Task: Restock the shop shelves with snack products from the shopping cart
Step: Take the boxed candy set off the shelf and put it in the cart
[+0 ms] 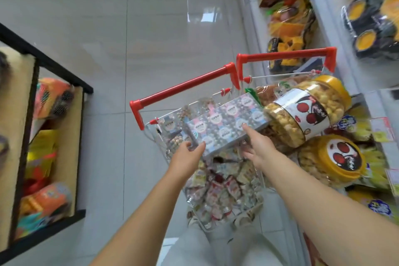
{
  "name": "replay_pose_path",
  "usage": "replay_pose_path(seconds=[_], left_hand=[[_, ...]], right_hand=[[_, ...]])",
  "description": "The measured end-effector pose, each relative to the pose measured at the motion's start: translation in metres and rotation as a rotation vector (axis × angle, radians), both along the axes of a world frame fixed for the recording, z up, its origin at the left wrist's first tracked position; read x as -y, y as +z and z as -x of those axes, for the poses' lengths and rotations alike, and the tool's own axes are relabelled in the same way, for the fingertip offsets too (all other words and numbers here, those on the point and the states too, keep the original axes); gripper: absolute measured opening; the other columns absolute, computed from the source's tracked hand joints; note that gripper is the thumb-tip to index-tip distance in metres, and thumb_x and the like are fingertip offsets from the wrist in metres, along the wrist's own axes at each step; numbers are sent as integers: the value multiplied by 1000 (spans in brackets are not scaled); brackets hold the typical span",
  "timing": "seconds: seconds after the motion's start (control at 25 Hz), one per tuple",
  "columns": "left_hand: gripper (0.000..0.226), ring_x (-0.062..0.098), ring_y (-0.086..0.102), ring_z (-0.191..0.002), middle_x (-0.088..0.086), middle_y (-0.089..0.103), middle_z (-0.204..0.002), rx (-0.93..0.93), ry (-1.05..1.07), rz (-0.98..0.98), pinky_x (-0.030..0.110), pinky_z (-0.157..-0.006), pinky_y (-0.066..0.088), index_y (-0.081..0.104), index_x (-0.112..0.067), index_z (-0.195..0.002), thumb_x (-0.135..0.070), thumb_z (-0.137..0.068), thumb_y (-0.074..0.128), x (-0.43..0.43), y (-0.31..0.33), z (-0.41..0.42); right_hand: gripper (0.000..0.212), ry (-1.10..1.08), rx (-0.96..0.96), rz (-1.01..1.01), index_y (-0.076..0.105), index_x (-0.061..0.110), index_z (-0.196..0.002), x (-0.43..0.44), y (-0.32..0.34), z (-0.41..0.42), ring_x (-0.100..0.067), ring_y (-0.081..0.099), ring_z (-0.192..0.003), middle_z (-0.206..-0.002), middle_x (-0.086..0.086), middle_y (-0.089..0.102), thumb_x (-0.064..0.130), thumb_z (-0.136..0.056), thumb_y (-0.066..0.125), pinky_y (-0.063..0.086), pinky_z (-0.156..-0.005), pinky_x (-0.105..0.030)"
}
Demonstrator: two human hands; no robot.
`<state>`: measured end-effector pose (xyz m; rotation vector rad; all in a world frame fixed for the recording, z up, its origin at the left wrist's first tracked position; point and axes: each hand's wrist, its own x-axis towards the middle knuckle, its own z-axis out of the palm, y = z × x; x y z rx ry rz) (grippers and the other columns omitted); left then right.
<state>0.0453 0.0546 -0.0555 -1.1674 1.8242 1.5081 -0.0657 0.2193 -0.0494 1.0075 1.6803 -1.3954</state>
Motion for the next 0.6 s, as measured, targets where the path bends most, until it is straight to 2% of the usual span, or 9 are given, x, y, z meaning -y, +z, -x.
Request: replay_pose_path(seconds=[0.08, 0.12, 0.2, 0.4, 0.52, 0.6], left_hand=[[76, 25, 56, -123, 3, 44, -150, 17, 69, -70, 47, -103, 49, 31, -16, -153, -57, -94, 55, -11, -9, 6], [77, 26, 54, -126, 2, 40, -153, 32, 90, -92, 47, -105, 48, 27, -16, -155, -57, -95, 54, -14, -11, 8], [79, 28, 50, -131, 1, 32, -159, 61, 121, -112, 49, -108, 45, 21, -17, -157, -57, -96, 52, -19, -14, 13], [78, 31, 33, -145, 3, 24, -164, 81, 152, -73, 50, -115, 34, 15, -17, -159, -56, -99, 46, -28, -14, 17], [81, 32, 41, -139, 6, 31, -160, 77, 247, -108, 49, -112, 38, 22, -15, -157, -61, -95, 49, -26, -7, 11], [89, 29, 56, -122, 7, 46, -150, 46, 363, -218, 47, -99, 51, 37, -16, -150, -72, -84, 56, -22, 5, 3]], right_hand=[[53, -74, 21, 56, 57, 13, -126, 1, -11, 8, -24, 63, -89, -112, -6, 63, 44, -86, 71, 52, -61, -35], [42, -113, 17, 84, 59, 15, -118, 2, -14, 12, -22, 63, -82, -103, -4, 65, 41, -87, 70, 50, -55, -33], [27, -185, 12, 105, 61, 18, -108, 2, -20, 20, -21, 65, -84, -99, -3, 67, 35, -88, 70, 51, -55, -33], [14, -264, -3, 120, 62, 16, -89, -4, -23, 21, -19, 64, -80, -95, -5, 69, 21, -85, 74, 50, -61, -30], [9, -290, -39, 174, 62, 16, -89, -11, -5, 3, -16, 62, -76, -88, -3, 68, 12, -87, 70, 48, -64, -27], [6, -302, -57, 253, 65, 15, -92, -21, 12, -18, -16, 63, -75, -86, -4, 69, 10, -89, 66, 49, -66, -27]])
